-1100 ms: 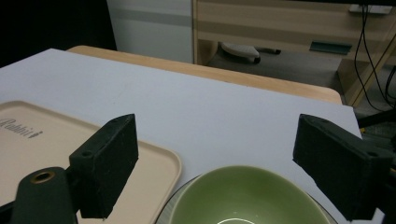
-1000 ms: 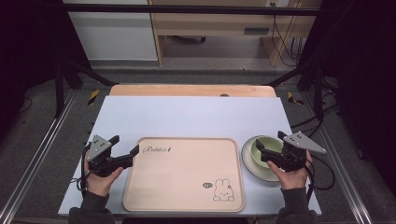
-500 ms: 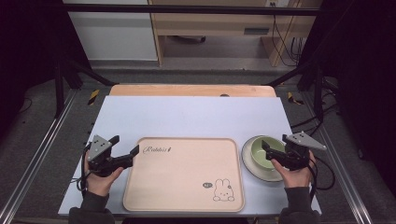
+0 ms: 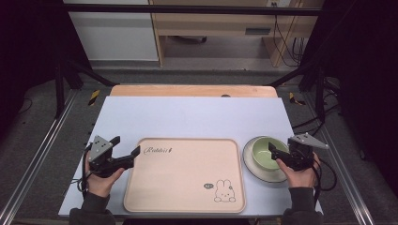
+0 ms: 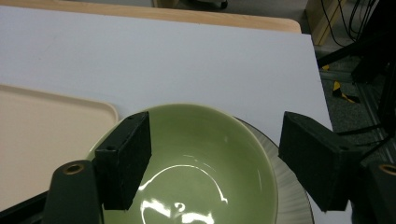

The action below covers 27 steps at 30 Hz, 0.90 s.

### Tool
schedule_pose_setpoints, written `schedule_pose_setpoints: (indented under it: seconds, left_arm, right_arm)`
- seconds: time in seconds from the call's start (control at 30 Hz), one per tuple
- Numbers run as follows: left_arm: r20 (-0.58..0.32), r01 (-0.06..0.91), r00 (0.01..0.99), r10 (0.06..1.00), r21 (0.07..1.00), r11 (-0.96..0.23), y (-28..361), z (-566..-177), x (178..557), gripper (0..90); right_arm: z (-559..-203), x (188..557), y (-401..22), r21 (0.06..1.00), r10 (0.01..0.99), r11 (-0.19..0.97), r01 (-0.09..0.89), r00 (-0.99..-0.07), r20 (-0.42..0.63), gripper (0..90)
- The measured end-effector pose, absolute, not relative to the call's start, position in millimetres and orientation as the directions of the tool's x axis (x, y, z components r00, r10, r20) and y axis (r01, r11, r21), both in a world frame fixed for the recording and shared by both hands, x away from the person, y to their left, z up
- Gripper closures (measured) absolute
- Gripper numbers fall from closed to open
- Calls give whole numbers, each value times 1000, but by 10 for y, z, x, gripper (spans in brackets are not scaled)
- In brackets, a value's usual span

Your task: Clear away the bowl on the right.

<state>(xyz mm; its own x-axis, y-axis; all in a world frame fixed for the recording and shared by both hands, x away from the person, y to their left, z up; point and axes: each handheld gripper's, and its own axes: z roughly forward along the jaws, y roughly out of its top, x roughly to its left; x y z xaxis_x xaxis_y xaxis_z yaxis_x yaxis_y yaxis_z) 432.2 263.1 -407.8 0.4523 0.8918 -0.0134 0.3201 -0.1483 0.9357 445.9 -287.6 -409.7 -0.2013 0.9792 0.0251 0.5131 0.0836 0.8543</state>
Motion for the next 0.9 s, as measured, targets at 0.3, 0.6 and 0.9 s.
schedule_pose_setpoints:
  seconds: [0.3,0.6,0.9]
  left_arm:
    - [-16,322,457,889,935,-149,2626,-4078,4322,156]
    - [-16,321,459,888,935,-149,2625,-4079,4324,158]
    - [-10,321,463,886,934,-157,2617,-4080,4324,160]
  right_arm:
    - [-4185,4507,-2926,822,984,75,564,-174,29,272]
    - [-4267,4547,-2961,791,987,67,608,-158,38,324]
    - [-4347,4586,-3007,752,989,66,656,-145,40,406]
